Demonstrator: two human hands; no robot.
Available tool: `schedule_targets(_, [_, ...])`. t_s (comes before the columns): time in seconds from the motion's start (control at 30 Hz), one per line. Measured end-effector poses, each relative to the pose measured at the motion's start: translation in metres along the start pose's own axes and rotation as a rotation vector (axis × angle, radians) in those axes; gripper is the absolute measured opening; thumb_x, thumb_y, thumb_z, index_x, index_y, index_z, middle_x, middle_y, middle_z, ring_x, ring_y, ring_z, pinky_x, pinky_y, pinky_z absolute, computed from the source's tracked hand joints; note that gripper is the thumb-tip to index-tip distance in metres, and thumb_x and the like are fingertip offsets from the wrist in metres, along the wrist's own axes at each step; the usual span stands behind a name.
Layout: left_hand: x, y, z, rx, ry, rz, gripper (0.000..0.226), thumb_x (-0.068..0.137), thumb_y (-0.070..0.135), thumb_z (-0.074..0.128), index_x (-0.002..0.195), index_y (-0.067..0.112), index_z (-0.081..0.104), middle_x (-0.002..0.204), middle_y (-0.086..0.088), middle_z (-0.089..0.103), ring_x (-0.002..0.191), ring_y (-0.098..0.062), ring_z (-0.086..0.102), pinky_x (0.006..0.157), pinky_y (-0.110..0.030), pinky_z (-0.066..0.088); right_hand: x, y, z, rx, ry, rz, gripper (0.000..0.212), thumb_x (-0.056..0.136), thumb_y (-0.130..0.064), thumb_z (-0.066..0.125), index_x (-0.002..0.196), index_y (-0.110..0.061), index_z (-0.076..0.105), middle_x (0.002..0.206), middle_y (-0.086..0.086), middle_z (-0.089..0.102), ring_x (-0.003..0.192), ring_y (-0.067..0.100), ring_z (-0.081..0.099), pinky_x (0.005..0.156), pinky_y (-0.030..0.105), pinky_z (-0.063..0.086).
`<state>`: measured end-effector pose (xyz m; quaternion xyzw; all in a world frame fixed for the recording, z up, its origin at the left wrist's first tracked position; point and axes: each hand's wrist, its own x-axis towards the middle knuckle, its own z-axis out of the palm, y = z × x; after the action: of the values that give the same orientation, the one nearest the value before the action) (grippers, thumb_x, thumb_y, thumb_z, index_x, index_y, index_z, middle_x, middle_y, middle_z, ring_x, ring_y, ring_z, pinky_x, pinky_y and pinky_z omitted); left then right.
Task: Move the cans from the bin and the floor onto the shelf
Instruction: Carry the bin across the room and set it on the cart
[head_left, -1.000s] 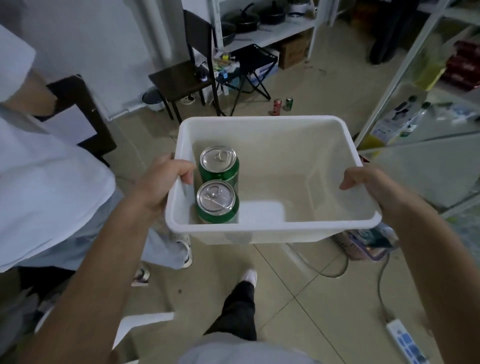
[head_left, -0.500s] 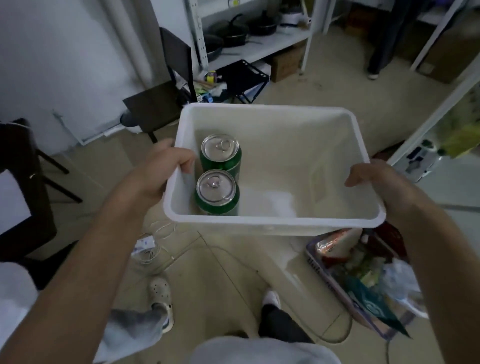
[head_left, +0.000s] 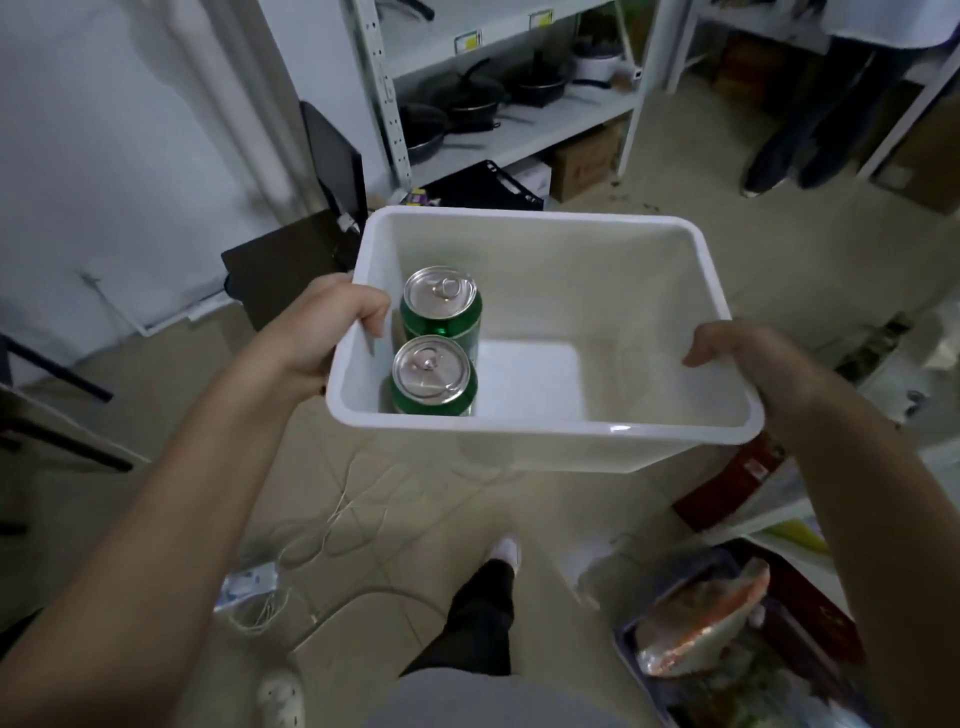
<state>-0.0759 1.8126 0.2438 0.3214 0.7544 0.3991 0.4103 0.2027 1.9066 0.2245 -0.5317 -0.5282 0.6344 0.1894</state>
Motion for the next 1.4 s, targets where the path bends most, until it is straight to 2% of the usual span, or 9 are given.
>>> schedule_targets(0.1, [0.059,0.032,0.006,0.025,-0.02,0.037,0.018,0.044,0.007,0.042,0.062,0.009,0.045,0.062,-0.008,0.044,0.053,-0.022,0.045,0.051,-0.022,0.034,0.052,-0.023,-0.014,-0.003,0.06,-0.003,0.017,0.076,-0.001,0.044,0.081,-0.004,0.06,0.07,0.009,0.058,0.063,0.024,0.054,0.054,0.027,0.042])
schedule_targets(0.2, [0.113,0.066,0.014,0.014,-0.048,0.07,0.018,0.044,0.006,0.042,0.061,0.009,0.046,0.058,-0.006,0.045,0.051,-0.022,0.044,0.049,-0.02,0.037,0.1,-0.051,-0.032,0.008,0.089,-0.006,0.035,0.066,-0.01,0.051,0.099,0.0,0.058,0.08,0.013,0.057,0.067,0.026,0.055,0.055,0.027,0.042])
schedule_targets(0.37, [0.199,0.119,0.049,-0.015,-0.086,0.066,0.011,0.046,0.007,0.042,0.051,0.011,0.05,0.054,-0.008,0.044,0.042,-0.019,0.047,0.046,-0.017,0.036,0.178,-0.09,-0.082,-0.017,0.089,-0.039,0.019,0.074,-0.003,0.044,0.069,-0.011,0.061,0.057,0.006,0.063,0.048,0.017,0.062,0.044,0.018,0.046])
schedule_targets(0.6, [0.318,0.181,0.11,-0.009,-0.049,0.062,0.009,0.044,0.01,0.046,0.053,0.013,0.048,0.05,-0.006,0.043,0.045,-0.021,0.042,0.051,-0.024,0.028,0.295,-0.145,-0.166,-0.026,0.058,-0.052,0.019,0.068,-0.004,0.047,0.061,-0.011,0.063,0.043,-0.001,0.063,0.037,0.012,0.059,0.037,0.012,0.043])
schedule_targets(0.73, [0.378,0.215,0.141,-0.041,-0.065,0.058,0.013,0.046,0.009,0.045,0.042,0.014,0.056,0.04,0.0,0.05,0.037,-0.013,0.049,0.042,-0.013,0.037,0.358,-0.176,-0.208,-0.037,0.038,-0.034,0.023,0.05,-0.012,0.048,0.067,-0.008,0.063,0.048,0.002,0.063,0.04,0.016,0.059,0.041,0.016,0.044])
schedule_targets(1.03, [0.528,0.294,0.196,-0.053,-0.089,-0.02,0.057,0.047,0.013,0.048,0.102,0.002,0.058,0.086,-0.019,0.058,0.074,-0.034,0.058,0.062,-0.032,0.046,0.514,-0.241,-0.288,-0.088,0.016,-0.042,0.022,0.071,-0.004,0.045,0.085,-0.001,0.06,0.078,0.017,0.058,0.062,0.03,0.057,0.047,0.024,0.045])
schedule_targets(1.13, [0.572,0.327,0.216,-0.006,-0.075,0.0,0.041,0.046,0.012,0.048,0.084,0.005,0.061,0.067,-0.01,0.061,0.055,-0.025,0.06,0.044,-0.023,0.047,0.555,-0.261,-0.314,-0.051,0.013,-0.048,0.015,0.062,-0.009,0.048,0.068,-0.007,0.062,0.057,0.007,0.061,0.043,0.018,0.06,0.039,0.017,0.044])
schedule_targets(1.23, [0.609,0.362,0.239,-0.015,-0.071,0.045,0.021,0.045,0.009,0.046,0.064,0.007,0.057,0.047,-0.002,0.058,0.041,-0.017,0.056,0.039,-0.017,0.043,0.597,-0.28,-0.345,-0.041,-0.021,-0.051,0.023,0.074,0.001,0.04,0.068,-0.007,0.06,0.059,0.007,0.06,0.039,0.013,0.059,0.038,0.015,0.044])
schedule_targets(1.4, [0.672,0.402,0.282,-0.018,-0.016,0.034,0.025,0.045,0.013,0.046,0.068,0.01,0.052,0.07,-0.01,0.05,0.061,-0.024,0.049,0.055,-0.027,0.039,0.669,-0.312,-0.399,-0.034,-0.059,-0.051,0.024,0.053,-0.011,0.046,0.071,-0.008,0.062,0.054,0.003,0.063,0.041,0.014,0.061,0.038,0.015,0.045])
